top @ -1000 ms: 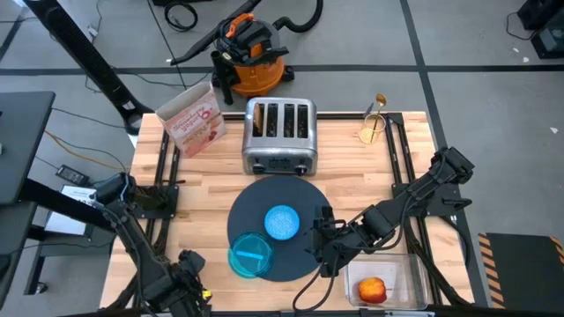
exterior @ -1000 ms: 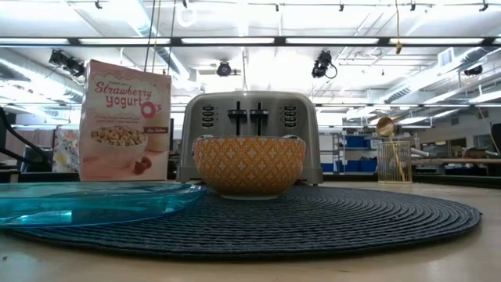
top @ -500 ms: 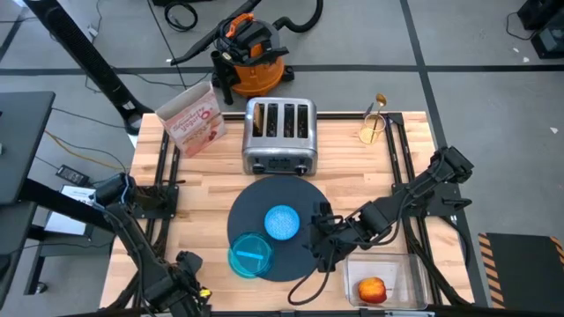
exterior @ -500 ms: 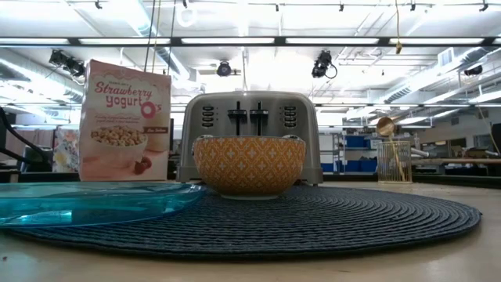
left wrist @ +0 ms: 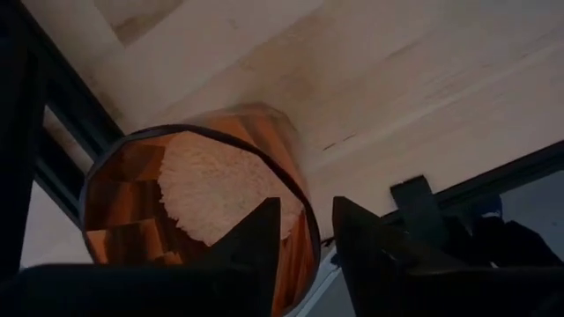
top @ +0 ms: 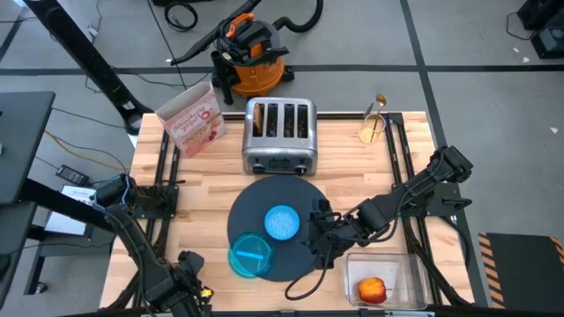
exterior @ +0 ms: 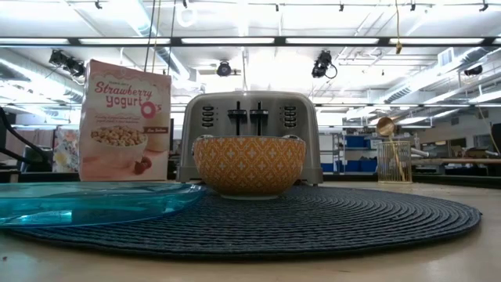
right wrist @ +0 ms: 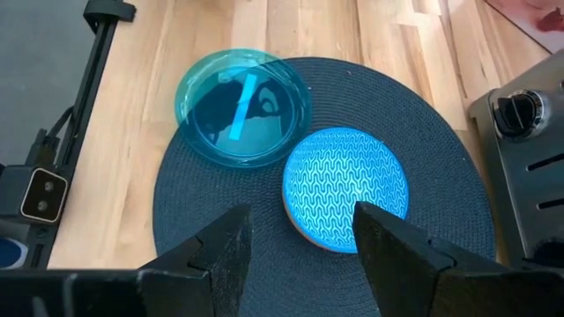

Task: Arrange a breakfast setting
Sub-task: Put the orange cup on the top right side of the blue bowl

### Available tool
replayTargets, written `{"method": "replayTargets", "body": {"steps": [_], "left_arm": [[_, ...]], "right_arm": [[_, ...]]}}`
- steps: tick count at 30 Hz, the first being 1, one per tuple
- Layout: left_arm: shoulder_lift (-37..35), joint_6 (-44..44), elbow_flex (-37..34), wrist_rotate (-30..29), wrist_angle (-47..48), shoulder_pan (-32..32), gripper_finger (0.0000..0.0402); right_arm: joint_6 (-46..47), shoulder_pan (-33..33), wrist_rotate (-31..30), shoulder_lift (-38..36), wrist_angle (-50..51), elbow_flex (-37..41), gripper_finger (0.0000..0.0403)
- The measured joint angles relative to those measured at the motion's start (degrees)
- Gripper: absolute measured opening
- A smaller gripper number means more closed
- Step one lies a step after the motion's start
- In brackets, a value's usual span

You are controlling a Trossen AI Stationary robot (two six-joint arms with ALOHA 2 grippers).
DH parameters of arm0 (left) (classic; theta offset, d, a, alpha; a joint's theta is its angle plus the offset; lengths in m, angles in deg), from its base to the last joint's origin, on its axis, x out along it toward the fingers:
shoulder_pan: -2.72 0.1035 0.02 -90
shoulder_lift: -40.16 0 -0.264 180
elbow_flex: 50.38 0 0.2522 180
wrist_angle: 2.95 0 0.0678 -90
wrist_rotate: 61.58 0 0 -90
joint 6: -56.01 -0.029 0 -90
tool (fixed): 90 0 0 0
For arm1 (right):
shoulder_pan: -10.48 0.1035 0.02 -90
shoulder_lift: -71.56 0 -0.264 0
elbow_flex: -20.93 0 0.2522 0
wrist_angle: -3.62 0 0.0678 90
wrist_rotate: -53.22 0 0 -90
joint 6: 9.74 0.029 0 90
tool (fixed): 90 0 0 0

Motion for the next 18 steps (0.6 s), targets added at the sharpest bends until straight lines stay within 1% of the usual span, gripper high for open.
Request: {"method": "replayTargets", "body": {"steps": [3, 8, 12, 18], "left_arm": [[-0.02, 0.02, 0.0, -1.37, 0.74, 0.05, 0.0116], [0.34, 0.04, 0.0, -0.89, 0.71, 0.05, 0.0109], [0.79, 0.31, 0.0, -0.92, -1.82, -0.11, 0.0105], [0.88, 1.79, 0.0, -0.6, -0.66, -0.19, 0.0105]], "right_arm": [[0.0, 0.0, 0.01, -0.01, 0.02, 0.0, 0.0205], [-0.01, 0.0, 0.01, -0.01, 0.02, 0.0, 0.0204], [-0.02, 0.0, 0.01, -0.01, 0.02, 0.0, 0.0204], [0.0, 0.0, 0.01, -0.01, 0.04, 0.0, 0.0204]]}}
